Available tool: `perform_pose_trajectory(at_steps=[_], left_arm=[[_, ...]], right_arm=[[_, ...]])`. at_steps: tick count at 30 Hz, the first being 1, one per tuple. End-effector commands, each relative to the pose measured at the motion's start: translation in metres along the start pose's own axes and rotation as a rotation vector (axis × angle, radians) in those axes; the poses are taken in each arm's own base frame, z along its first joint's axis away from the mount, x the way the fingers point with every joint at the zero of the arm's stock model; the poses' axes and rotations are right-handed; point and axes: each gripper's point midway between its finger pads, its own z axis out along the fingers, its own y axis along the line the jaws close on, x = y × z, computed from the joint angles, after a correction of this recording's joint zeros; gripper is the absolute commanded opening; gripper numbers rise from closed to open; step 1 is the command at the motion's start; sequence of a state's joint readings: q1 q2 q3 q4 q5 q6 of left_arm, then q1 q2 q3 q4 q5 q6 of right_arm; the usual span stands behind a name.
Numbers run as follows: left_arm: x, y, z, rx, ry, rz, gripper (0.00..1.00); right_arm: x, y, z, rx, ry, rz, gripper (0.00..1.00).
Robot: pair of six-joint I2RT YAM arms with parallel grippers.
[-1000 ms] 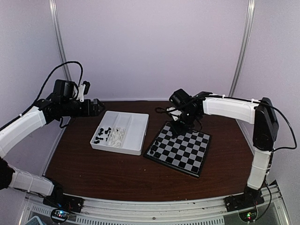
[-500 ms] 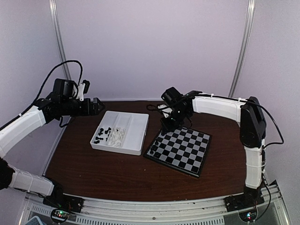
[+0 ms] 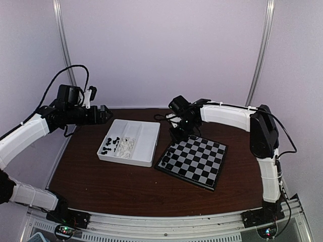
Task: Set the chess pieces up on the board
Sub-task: Place the chess piece on the chessboard.
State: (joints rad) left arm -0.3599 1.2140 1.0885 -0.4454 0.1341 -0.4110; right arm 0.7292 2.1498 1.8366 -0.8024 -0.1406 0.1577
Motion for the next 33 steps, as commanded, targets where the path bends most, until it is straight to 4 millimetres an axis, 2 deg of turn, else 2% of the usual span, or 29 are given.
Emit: perform_pose_trajectory(at_steps=[1,7,16,33], left_arm=[[-0.015,0.0,-0.003,-0.006,-0.041,0.011,0.98],[-0.016,0.001,-0.004,-0.014,-0.042,0.019,0.98],[-0.015,0.002,0.0,-0.017,-0.032,0.021,0.98],[-0.01,0.003,0.006,-0.014,-0.015,0.019,0.98]], right_arm=[[-0.008,-0.007,0.003,0.059,-0.008,-0.018,0.07],[-0.012,-0.012,0.008,0.097,-0.007,-0.028,0.07],[-0.008,-0.014,0.021,0.107,0.02,-0.034,0.07],[-0.002,-0.015,0.023,0.113,0.054,-0.036,0.11]])
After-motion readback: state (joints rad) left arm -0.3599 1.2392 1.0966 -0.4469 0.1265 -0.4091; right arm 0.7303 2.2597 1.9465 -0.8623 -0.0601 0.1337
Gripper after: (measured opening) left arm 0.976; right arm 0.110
